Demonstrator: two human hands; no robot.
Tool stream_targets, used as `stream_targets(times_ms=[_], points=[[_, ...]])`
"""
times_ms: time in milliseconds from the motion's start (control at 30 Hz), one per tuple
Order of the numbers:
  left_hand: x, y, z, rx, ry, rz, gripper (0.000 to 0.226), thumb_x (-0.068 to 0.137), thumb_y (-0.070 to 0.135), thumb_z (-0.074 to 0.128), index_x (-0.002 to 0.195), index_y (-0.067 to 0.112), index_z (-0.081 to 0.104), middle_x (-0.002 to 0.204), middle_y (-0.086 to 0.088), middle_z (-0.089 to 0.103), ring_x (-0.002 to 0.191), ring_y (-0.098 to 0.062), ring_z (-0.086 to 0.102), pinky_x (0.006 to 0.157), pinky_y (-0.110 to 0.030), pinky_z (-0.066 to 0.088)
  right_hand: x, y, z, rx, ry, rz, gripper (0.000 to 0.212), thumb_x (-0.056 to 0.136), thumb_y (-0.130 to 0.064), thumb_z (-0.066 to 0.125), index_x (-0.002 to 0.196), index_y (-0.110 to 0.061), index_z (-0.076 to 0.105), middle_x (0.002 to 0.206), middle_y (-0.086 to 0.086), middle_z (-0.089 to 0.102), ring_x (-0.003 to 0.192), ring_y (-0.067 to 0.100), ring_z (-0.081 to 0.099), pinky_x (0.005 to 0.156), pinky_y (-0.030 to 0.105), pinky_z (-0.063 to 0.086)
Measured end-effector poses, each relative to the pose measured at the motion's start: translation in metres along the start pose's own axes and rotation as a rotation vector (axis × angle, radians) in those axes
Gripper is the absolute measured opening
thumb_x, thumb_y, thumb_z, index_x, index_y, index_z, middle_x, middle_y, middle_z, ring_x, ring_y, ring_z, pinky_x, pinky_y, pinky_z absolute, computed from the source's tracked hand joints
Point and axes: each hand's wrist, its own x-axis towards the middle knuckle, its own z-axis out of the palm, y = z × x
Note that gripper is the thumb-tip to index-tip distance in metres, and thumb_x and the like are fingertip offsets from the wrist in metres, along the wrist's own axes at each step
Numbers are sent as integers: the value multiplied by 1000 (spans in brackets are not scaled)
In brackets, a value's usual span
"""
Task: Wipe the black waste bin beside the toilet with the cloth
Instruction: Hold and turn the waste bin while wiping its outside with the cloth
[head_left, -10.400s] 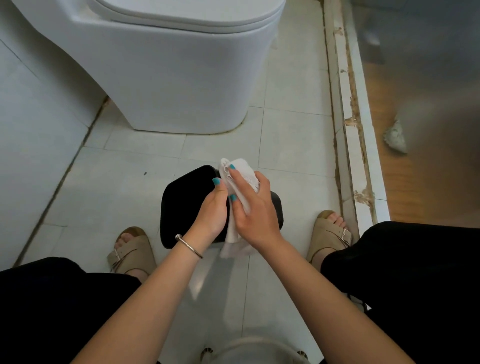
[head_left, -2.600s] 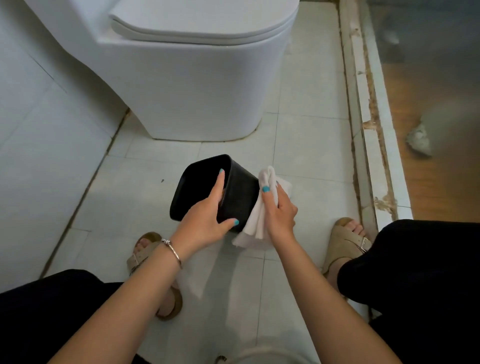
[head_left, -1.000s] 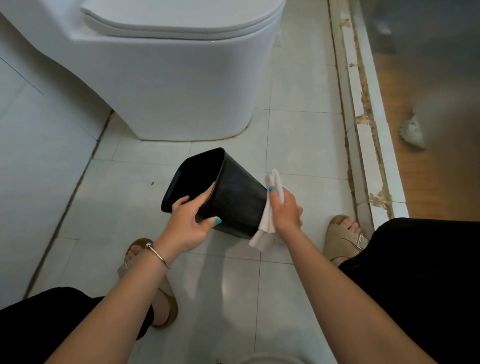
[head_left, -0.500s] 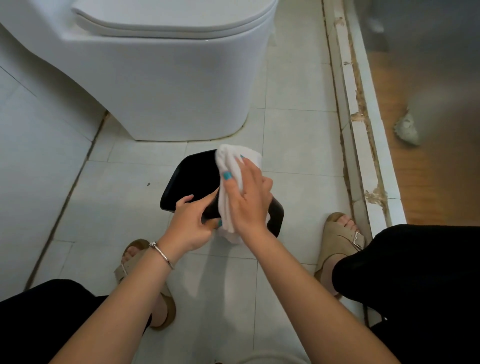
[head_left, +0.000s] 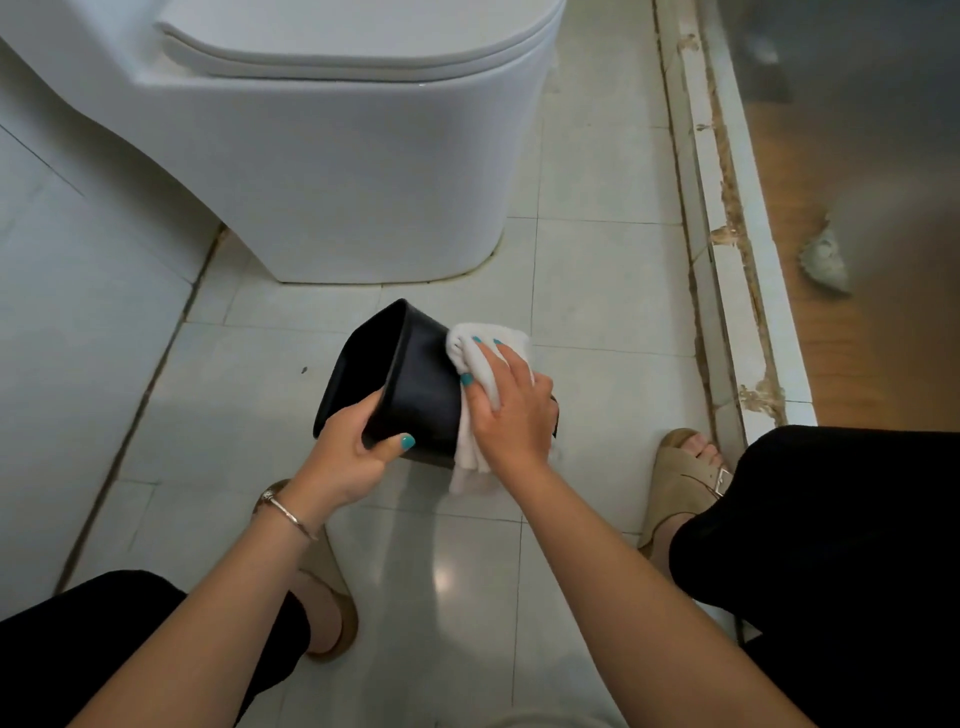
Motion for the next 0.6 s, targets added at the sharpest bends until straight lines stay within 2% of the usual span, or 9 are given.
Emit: stream_targets(times_ms=[33, 133, 267, 400, 500, 600], points=[[-1, -2, 1, 0, 1, -12, 50, 84, 6, 68, 128, 22, 51, 119, 5, 61, 118, -21, 55, 97, -23, 44, 0, 11, 1, -8, -19, 29, 52, 88, -49, 38, 139, -46, 41, 147, -21, 38, 112, 29, 44, 90, 40, 39], [6, -4, 6, 71, -13, -38, 60, 84, 11, 69, 139, 15, 45, 132, -4, 55, 129, -30, 42, 108, -44, 37, 1, 41, 1, 17, -29, 140, 51, 90, -49, 38, 141, -42, 39, 147, -17, 40, 115, 26, 41, 88, 39, 35], [11, -2, 3, 56, -20, -11, 66, 83, 8, 70, 142, 18, 41, 131, -1, 55, 127, -25, 45, 109, -41, 37, -2, 73, 0, 120, -42, 400, 46, 95, -53, 40, 139, -41, 36, 140, -8, 47, 117, 23, 42, 94, 42, 42], [14, -1, 4, 140, 37, 6, 57, 81, 8, 71, 135, 11, 51, 123, -5, 60, 119, -31, 51, 104, -46, 39, -4, 61, 3, 144, 17, 537, 44, 95, -51, 39, 136, -37, 39, 137, -8, 48, 117, 25, 41, 95, 45, 41], [14, 1, 8, 182, 28, -30, 53, 83, 14, 71, 132, 11, 53, 123, -9, 60, 122, -37, 47, 103, -49, 38, -18, 37, 5, 149, 108, 517, 44, 95, -44, 46, 138, -38, 40, 140, -6, 47, 115, 28, 40, 95, 44, 38], [15, 4, 11, 176, 27, -54, 43, 84, 15, 70, 125, 13, 58, 116, -9, 63, 115, -32, 53, 98, -44, 43, -31, 4, 4, 101, 114, 314, 47, 92, -41, 48, 139, -40, 44, 146, -15, 41, 114, 30, 39, 94, 44, 36]])
